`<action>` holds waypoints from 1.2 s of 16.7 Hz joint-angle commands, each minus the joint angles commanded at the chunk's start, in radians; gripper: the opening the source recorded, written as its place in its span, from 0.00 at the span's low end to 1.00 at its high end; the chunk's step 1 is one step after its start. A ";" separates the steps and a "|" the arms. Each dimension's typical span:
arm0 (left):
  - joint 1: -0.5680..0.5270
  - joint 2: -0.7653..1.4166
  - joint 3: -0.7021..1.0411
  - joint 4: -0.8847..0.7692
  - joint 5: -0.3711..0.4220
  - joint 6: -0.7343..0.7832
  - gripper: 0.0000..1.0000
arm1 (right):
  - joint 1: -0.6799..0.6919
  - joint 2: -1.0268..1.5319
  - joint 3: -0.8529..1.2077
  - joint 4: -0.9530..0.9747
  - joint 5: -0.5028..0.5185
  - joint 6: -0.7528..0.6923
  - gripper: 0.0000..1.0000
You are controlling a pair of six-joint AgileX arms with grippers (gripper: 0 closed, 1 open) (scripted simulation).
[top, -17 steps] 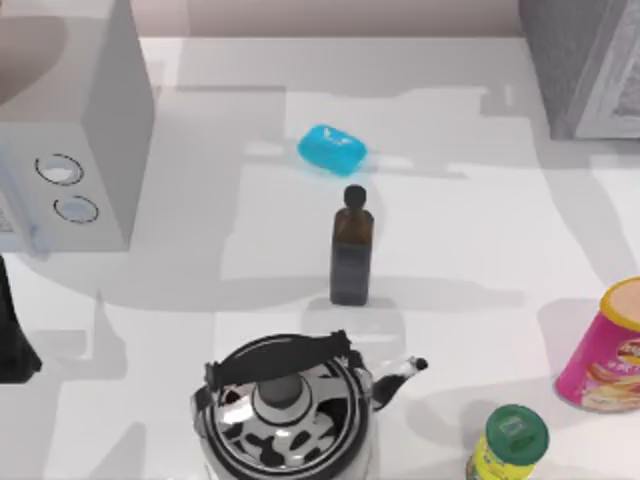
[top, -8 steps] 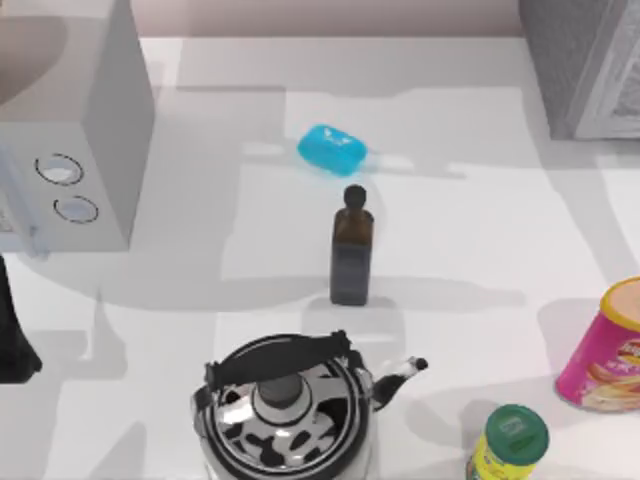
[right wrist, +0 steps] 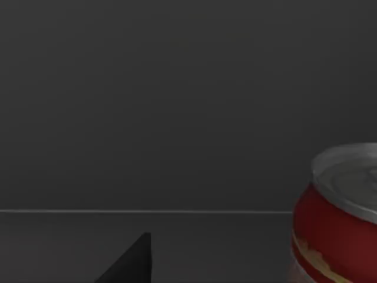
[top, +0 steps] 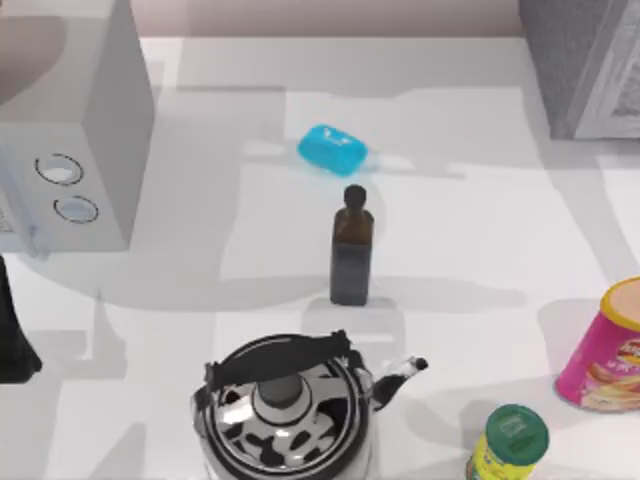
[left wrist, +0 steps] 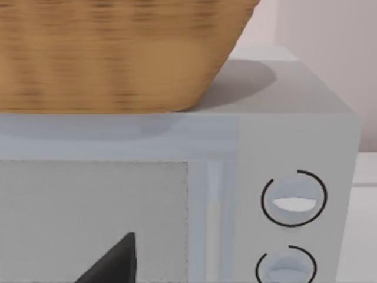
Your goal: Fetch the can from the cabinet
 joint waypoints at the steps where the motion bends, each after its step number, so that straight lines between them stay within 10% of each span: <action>1: 0.000 0.000 0.000 0.000 0.000 0.000 1.00 | 0.000 0.000 0.000 0.000 0.000 0.000 0.70; 10: 0.000 0.000 0.000 0.000 0.000 0.000 1.00 | 0.000 0.000 0.000 0.000 0.000 0.000 0.02; 20: 0.000 0.000 0.000 0.000 0.000 0.000 1.00 | 0.004 -0.004 -0.001 -0.003 0.002 0.001 0.00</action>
